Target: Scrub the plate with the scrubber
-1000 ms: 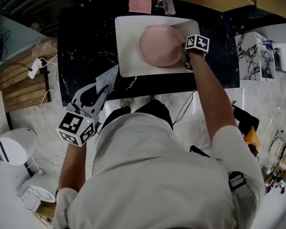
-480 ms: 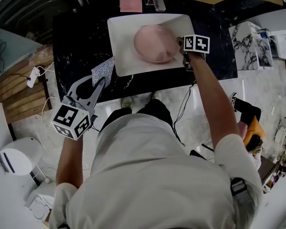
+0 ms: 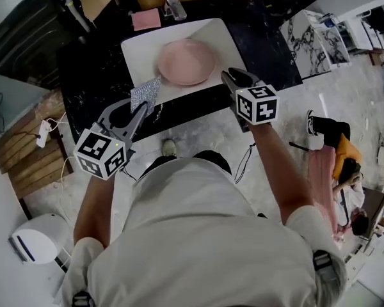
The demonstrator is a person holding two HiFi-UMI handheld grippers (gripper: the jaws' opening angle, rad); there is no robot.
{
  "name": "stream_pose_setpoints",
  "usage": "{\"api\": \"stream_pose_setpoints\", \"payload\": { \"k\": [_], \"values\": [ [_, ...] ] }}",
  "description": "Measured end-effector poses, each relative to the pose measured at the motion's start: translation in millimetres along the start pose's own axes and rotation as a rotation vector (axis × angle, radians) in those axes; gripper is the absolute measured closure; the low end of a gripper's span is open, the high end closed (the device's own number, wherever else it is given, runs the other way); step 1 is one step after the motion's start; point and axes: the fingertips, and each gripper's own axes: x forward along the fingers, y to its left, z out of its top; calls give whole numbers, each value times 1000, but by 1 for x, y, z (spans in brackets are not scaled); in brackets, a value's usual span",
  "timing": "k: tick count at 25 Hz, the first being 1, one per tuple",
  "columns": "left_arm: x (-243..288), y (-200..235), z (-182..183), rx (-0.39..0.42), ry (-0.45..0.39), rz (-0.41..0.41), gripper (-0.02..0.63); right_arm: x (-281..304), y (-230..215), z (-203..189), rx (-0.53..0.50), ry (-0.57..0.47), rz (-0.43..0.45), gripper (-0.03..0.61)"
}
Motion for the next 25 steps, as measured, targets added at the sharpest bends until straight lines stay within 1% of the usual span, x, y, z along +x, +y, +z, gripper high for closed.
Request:
{"api": "stream_pose_setpoints", "payload": {
  "k": [4,7,12,19,25],
  "values": [
    [4,-27,4,34,-1,-2,548,-50,19,-16,-23,-71,-2,486],
    [4,-50,1,34,4,8,548,-89,26,-31,-38,-110,-1,486],
    [0,-103,-9,32,3,34,548,-148,39,-59,-85,-162,44,486],
    [-23,-171,-43,3,-8,75,548,-214,61,-102,-128,-224,105,486],
    [-43,-224,-75,-9,10,105,548,-263,80,-135,-140,-253,150,486]
  ]
}}
